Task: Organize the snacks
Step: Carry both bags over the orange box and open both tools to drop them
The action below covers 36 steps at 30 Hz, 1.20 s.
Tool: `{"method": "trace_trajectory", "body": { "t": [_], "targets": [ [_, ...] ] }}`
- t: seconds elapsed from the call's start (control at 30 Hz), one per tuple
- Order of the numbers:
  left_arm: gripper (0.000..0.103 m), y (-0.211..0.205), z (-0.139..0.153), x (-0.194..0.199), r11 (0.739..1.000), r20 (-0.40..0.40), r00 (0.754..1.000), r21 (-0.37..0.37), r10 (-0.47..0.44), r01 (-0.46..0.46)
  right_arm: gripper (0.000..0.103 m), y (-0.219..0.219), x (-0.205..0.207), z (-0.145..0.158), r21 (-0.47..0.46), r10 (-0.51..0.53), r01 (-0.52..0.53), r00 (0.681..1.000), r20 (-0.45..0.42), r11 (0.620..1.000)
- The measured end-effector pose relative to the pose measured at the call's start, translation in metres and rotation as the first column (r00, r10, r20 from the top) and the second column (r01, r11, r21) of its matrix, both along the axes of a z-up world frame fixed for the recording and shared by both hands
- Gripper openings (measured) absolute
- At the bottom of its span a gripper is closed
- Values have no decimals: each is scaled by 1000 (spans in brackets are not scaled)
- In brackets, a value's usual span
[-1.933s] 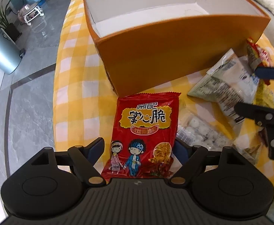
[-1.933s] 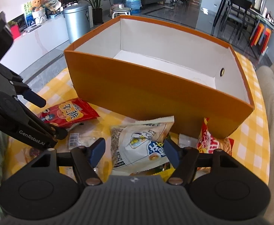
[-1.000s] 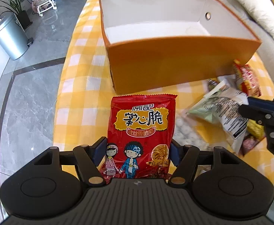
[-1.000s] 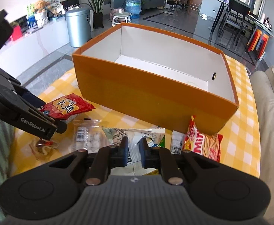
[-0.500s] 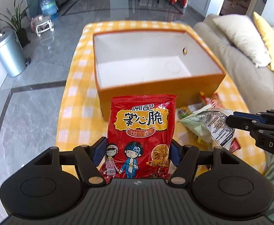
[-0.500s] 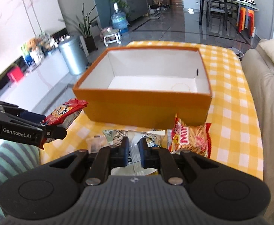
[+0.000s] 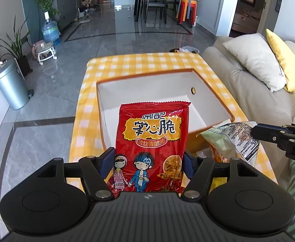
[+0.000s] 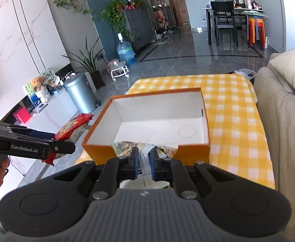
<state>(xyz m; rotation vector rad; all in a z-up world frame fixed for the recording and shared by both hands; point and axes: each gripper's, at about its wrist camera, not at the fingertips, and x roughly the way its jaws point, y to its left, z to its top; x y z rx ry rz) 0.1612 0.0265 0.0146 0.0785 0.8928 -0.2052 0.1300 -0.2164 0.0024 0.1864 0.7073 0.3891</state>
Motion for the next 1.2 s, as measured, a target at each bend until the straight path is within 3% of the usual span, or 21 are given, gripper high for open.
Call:
{"method": "trace_trajectory", "body": {
  "t": [0.33, 0.5, 0.83, 1.2],
  "targets": [
    [77, -13, -5, 55, 998, -6, 1000, 63, 1, -1, 7, 19, 56, 17, -101, -14, 23, 996, 89, 995],
    [77, -18, -20, 85, 993, -46, 999, 114, 15, -10, 7, 33, 95, 8, -139, -28, 41, 995, 95, 989],
    [77, -26, -67, 127, 975, -167, 986, 219, -6, 43, 6, 62, 155, -42, -232, -6, 2, 1000, -15, 973],
    [77, -34, -96, 144, 948, -253, 967, 296, -39, 116, 6, 83, 181, -92, -272, 22, -79, 978, -207, 959]
  ]
}}
